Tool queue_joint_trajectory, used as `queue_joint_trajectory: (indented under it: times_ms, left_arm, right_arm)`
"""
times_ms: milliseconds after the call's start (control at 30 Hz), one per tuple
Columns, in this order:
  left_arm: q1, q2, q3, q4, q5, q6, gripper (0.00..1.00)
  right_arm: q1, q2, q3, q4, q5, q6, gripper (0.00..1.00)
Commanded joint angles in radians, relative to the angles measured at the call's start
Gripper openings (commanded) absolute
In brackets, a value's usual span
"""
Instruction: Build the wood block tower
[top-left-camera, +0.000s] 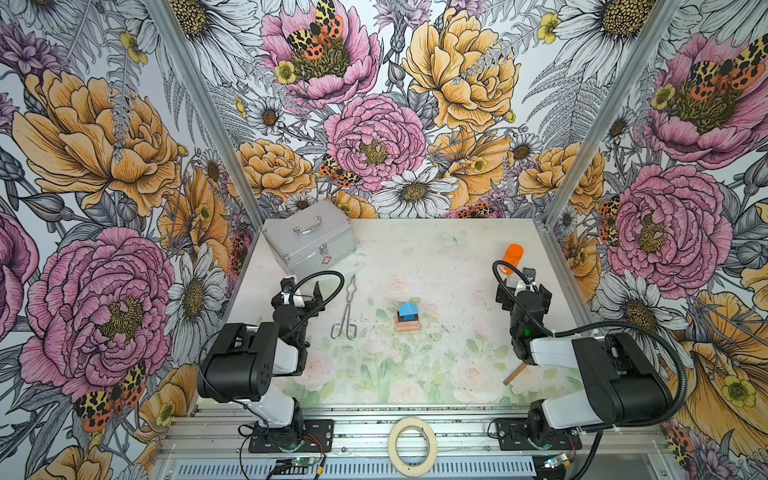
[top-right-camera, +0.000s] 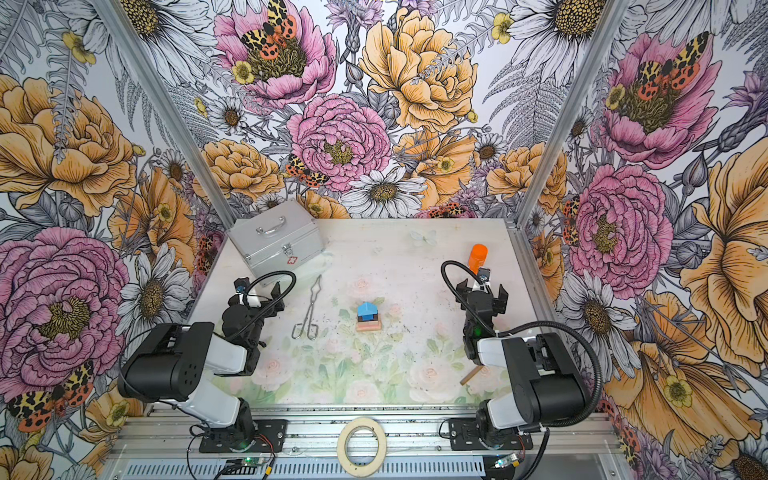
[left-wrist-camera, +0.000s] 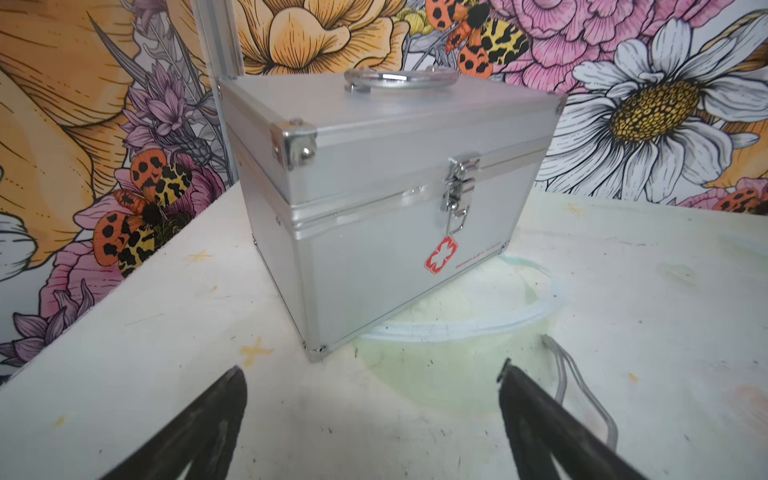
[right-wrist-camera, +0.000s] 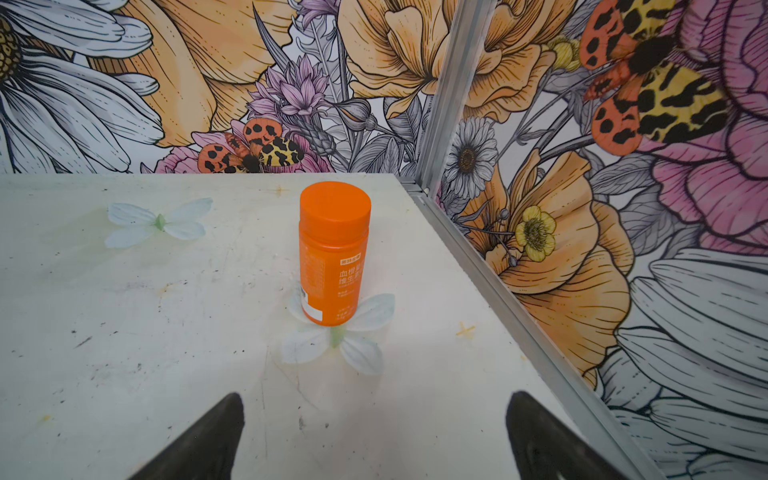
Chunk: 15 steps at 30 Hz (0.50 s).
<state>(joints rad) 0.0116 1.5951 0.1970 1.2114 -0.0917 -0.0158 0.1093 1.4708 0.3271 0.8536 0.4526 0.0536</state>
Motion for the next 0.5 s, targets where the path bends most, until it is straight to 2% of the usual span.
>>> queue_joint_trajectory:
  times_ms: [0, 167, 267, 467]
  left_arm:
    - [0.011, -0.006, 0.014, 0.101, 0.012, 0.003, 0.97]
    - [0.014, -0.040, 0.098, -0.105, -0.012, -0.007, 0.98]
    - [0.012, -0.046, 0.166, -0.247, -0.017, -0.008, 0.99]
    - [0.013, -0.045, 0.166, -0.243, -0.022, -0.007, 0.99]
  right_arm:
    - [-0.013, 0.006, 0.012, 0.084, -0.052, -0.010, 1.00]
    - [-0.027, 0.007, -0.025, 0.143, -0.151, -0.019, 1.00]
    - [-0.049, 0.077, -0.029, 0.215, -0.240, -0.040, 1.00]
    - [-0.081, 0.073, 0.051, 0.058, -0.236, 0.015, 1.00]
